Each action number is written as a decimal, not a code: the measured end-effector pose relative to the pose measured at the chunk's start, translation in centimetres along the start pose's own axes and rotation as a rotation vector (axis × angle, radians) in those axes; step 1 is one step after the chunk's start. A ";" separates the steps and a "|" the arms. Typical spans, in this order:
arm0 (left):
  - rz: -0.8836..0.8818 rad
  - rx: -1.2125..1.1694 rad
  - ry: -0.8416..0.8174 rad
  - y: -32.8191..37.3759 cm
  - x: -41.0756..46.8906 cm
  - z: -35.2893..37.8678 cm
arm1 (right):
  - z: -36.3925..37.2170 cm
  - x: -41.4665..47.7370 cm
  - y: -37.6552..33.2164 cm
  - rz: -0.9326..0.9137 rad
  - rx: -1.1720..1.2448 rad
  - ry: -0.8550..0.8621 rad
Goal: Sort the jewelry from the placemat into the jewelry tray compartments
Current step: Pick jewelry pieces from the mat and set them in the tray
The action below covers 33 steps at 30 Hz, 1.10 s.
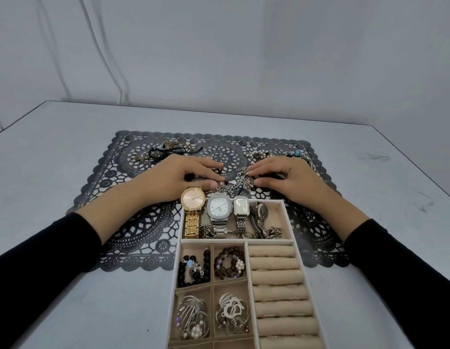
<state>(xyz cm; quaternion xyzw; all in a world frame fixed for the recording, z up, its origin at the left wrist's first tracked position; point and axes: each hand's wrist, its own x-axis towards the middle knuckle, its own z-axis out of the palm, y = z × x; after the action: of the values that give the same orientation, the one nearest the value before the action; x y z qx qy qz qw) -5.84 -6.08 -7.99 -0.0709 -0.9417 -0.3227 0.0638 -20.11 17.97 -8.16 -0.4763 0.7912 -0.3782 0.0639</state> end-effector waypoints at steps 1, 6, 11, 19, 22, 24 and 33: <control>0.001 0.017 0.028 0.0 0.0 0.0 | 0.0 0.0 0.1 0.007 0.002 0.027; 0.000 0.035 0.106 -0.3 -0.2 0.1 | -0.1 -0.1 0.3 0.034 0.011 0.059; -0.014 -0.070 0.111 -0.2 -0.5 -0.2 | -0.2 -0.2 0.3 0.050 -0.009 0.057; -0.009 0.001 0.131 -0.2 -0.4 -0.1 | -0.2 0.0 0.4 0.080 -0.064 0.045; -0.045 0.026 0.163 -0.2 -0.4 0.0 | -0.3 0.0 0.4 0.085 -0.069 0.035; -0.068 0.038 0.185 -0.2 -0.4 0.0 | -0.3 0.0 0.3 0.077 -0.061 0.035; -0.133 -0.012 0.253 0.0 -0.5 0.0 | -0.2 -0.2 0.5 0.078 0.031 0.077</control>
<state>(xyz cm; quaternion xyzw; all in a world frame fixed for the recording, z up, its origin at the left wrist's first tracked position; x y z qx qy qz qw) -5.39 -6.15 -8.05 0.0327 -0.9267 -0.3383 0.1601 -20.49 18.35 -8.41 -0.4292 0.8050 -0.4057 0.0556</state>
